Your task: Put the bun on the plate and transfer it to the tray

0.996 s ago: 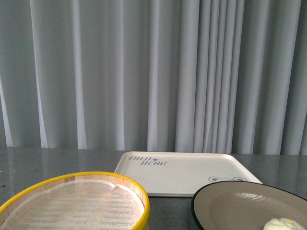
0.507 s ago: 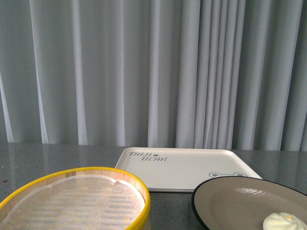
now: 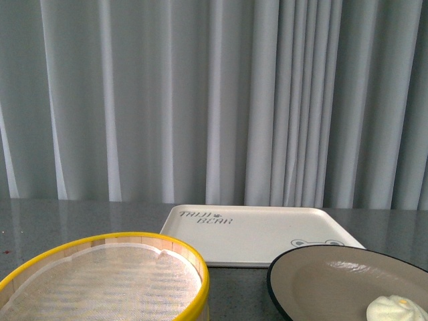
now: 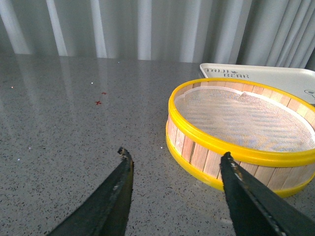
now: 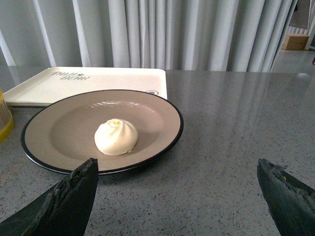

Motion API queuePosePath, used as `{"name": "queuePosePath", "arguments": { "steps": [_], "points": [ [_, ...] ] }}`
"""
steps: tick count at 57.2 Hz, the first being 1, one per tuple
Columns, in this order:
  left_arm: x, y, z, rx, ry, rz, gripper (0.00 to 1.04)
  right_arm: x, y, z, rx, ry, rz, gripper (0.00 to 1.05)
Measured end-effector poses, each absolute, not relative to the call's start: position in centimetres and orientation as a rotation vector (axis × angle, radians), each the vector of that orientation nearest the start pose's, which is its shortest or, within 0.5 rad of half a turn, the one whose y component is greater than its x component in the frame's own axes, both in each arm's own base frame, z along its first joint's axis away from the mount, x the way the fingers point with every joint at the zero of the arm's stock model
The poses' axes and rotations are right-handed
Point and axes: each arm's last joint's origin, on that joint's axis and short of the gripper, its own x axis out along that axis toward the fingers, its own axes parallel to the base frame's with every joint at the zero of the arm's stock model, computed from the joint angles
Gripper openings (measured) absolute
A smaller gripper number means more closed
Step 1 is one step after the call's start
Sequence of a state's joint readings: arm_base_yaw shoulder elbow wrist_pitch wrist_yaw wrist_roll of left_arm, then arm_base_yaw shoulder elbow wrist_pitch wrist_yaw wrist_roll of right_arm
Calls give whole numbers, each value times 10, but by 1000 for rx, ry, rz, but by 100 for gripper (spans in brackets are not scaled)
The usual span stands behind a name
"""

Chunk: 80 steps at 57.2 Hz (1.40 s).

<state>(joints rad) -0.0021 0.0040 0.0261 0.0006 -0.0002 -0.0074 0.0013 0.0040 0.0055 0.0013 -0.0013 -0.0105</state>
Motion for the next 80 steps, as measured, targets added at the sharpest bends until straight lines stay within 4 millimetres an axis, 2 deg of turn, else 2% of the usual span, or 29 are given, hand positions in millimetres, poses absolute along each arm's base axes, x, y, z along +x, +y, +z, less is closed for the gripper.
{"name": "queuePosePath", "arguments": {
  "steps": [12, 15, 29, 31, 34, 36, 39, 45, 54, 60, 67, 71, 80],
  "points": [
    [96, 0, 172, -7, -23, -2, 94, 98, 0, 165, -10, -3, 3, 96],
    [96, 0, 172, -6, -23, -2, 100, 98, 0, 165, -10, -3, 3, 96],
    [96, 0, 172, -5, -23, -2, 98, 98, 0, 165, -9, -3, 2, 96],
    [96, 0, 172, -5, -23, -2, 98, 98, 1, 164, 23, 23, -29, 96],
    [96, 0, 172, -5, -23, -2, 98, 100, -1, 168, 125, 61, -179, 96],
    [96, 0, 172, -5, -23, 1, 98, 103, -3, 176, 191, 63, -262, 96],
    [96, 0, 172, -5, -23, -3, 98, 108, -5, 188, 219, 85, -292, 96],
    [96, 0, 172, -5, -23, -2, 98, 119, -4, 214, 206, 208, -217, 96],
    [96, 0, 172, -5, -23, -1, 98, 122, 6, 235, -53, 429, -75, 96],
    [96, 0, 172, -5, -23, -1, 98, 115, 21, 234, -414, 539, 65, 96],
    [96, 0, 172, -5, -23, -2, 98, 124, 33, 235, -838, 480, 176, 96],
    [96, 0, 172, -5, -23, -2, 98, 131, 37, 233, -985, 464, 208, 96],
    [96, 0, 172, -5, -23, -1, 98, 151, 47, 212, -1291, 414, 304, 96]
  ]
}}
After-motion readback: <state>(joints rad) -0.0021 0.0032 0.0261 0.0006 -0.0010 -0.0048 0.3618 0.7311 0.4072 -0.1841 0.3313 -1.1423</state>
